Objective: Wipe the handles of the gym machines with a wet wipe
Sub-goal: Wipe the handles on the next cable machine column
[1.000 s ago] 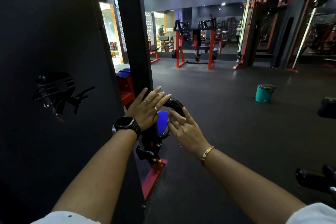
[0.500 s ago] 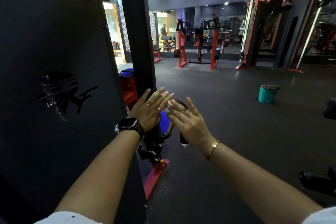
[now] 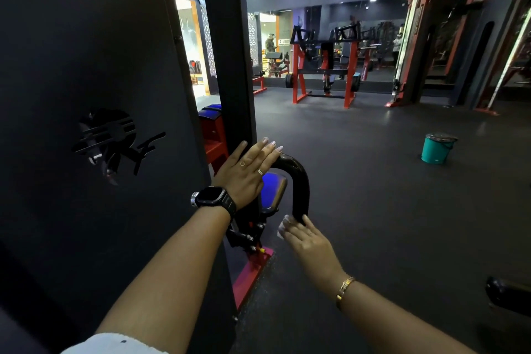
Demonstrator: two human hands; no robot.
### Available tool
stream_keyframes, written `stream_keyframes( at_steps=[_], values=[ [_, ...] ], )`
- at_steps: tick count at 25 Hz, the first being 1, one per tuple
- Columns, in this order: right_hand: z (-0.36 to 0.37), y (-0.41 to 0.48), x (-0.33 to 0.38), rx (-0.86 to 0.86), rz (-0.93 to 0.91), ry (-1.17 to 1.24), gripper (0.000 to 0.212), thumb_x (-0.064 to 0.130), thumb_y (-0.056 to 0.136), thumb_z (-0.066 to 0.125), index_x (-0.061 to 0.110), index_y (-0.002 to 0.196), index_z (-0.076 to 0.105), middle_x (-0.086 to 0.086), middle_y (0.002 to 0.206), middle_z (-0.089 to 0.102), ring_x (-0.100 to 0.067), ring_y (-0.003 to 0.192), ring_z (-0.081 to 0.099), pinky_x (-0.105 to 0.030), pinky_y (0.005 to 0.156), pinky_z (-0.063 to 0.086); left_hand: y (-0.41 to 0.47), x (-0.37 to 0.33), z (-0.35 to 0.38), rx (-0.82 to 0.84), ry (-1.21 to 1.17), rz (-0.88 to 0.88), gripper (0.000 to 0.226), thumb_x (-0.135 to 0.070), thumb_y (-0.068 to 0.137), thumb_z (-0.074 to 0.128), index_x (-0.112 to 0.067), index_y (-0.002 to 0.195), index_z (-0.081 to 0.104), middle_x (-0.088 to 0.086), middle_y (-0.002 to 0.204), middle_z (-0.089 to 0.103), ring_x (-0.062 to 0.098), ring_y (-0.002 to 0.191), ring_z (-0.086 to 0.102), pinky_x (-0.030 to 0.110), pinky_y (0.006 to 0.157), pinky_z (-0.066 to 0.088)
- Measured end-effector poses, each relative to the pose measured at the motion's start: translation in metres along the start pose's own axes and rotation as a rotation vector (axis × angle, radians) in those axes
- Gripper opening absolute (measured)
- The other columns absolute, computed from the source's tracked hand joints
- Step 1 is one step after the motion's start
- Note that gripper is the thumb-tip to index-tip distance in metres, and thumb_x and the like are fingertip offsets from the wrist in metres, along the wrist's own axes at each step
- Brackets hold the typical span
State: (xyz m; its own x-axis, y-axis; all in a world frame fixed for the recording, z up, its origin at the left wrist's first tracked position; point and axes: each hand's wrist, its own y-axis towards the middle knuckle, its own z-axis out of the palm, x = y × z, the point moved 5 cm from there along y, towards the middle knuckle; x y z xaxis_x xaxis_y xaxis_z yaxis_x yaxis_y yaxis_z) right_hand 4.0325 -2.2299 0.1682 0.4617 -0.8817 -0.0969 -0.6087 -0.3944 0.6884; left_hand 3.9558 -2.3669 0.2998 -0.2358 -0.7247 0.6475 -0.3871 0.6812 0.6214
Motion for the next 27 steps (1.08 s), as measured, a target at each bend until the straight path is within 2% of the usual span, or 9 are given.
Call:
stream_keyframes(
  at_steps=[3,5,7,10,13,15,18,21,27],
  values=[
    [-0.007,0.019,0.005,-0.033,0.604,0.527,0.036,-0.003,0.082,0.054,0.013,0.109,0.071,-0.004,0.106,0.071,-0.019,0.11,0.061,-0.01,0.112,0.012,-0.004,-0.002,-0.002,-0.023,-0.056,-0.027,0.077,-0.026,0.085,0.048,-0.017,0.15,0.009,-0.001,0.157,0.024,0.017,0.145,0.007,0.039,0.117,-0.006],
    [-0.009,0.03,0.012,-0.032,0.945,0.848,0.036,-0.003,0.085,0.049,0.016,0.106,0.071,-0.006,0.106,0.07,-0.018,0.105,0.058,-0.005,0.095,0.032,-0.01,-0.003,-0.001,-0.064,-0.171,-0.081,0.071,-0.021,0.087,0.041,-0.017,0.152,0.011,-0.001,0.157,0.02,0.017,0.148,0.001,0.037,0.118,-0.003],
    [-0.007,0.041,0.024,-0.077,1.181,1.215,0.034,-0.005,0.086,0.044,0.014,0.103,0.067,-0.01,0.106,0.067,-0.014,0.088,0.06,-0.012,0.073,0.048,-0.031,-0.006,0.003,-0.052,-0.276,-0.136,0.072,-0.021,0.089,0.037,-0.019,0.153,0.004,-0.002,0.157,0.016,0.015,0.147,-0.006,0.036,0.118,0.0],
    [0.009,0.057,0.043,-0.006,1.403,1.823,0.033,-0.007,0.088,0.038,0.007,0.108,0.06,-0.015,0.104,0.067,-0.025,0.088,0.066,-0.032,0.067,0.055,-0.076,-0.004,0.008,0.002,-0.434,-0.225,0.071,-0.024,0.093,0.036,-0.022,0.153,-0.002,-0.003,0.161,0.0,0.014,0.148,-0.004,0.034,0.119,0.004],
    [0.018,0.068,0.053,0.279,1.363,2.057,0.029,0.0,0.092,0.037,0.0,0.114,0.057,-0.018,0.098,0.068,-0.025,0.077,0.068,-0.031,0.06,0.057,-0.112,0.01,0.0,0.02,-0.661,-0.472,0.057,-0.024,0.093,0.039,-0.017,0.149,0.029,0.004,0.153,0.034,0.015,0.136,0.034,0.033,0.11,0.031],
    [0.021,0.072,0.059,0.418,1.307,2.08,0.026,0.006,0.096,0.04,-0.001,0.114,0.058,-0.017,0.096,0.068,-0.024,0.077,0.068,-0.031,0.059,0.057,-0.122,0.011,-0.009,0.067,-0.738,-0.604,0.047,-0.029,0.094,0.038,-0.013,0.134,0.054,0.01,0.123,0.063,0.018,0.111,0.054,0.03,0.092,0.044],
    [0.024,0.077,0.071,0.495,1.221,2.082,0.024,0.015,0.098,0.046,0.001,0.113,0.06,-0.014,0.1,0.068,-0.022,0.085,0.066,-0.033,0.07,0.055,-0.133,0.003,-0.007,0.305,-1.007,-0.961,0.041,-0.044,0.093,0.048,-0.019,0.12,0.066,0.001,0.106,0.07,0.014,0.101,0.063,0.024,0.083,0.047],
    [0.029,0.078,0.078,0.503,1.238,2.105,0.022,0.017,0.099,0.046,0.002,0.104,0.062,-0.015,0.101,0.067,-0.025,0.088,0.066,-0.036,0.078,0.055,-0.145,-0.003,0.002,0.286,-1.41,-1.399,0.014,-0.022,0.089,0.066,-0.018,0.1,0.073,-0.001,0.093,0.074,0.016,0.094,0.068,0.025,0.081,0.052],
    [0.033,0.085,0.085,0.506,1.148,2.131,0.026,0.014,0.091,0.06,0.001,0.114,0.06,-0.018,0.106,0.068,-0.028,0.093,0.068,-0.038,0.082,0.056,-0.155,0.005,-0.001,0.201,-1.648,-1.578,0.017,-0.001,0.086,0.065,-0.005,0.102,0.069,0.01,0.094,0.073,0.019,0.087,0.069,0.027,0.079,0.054]
  ],
)
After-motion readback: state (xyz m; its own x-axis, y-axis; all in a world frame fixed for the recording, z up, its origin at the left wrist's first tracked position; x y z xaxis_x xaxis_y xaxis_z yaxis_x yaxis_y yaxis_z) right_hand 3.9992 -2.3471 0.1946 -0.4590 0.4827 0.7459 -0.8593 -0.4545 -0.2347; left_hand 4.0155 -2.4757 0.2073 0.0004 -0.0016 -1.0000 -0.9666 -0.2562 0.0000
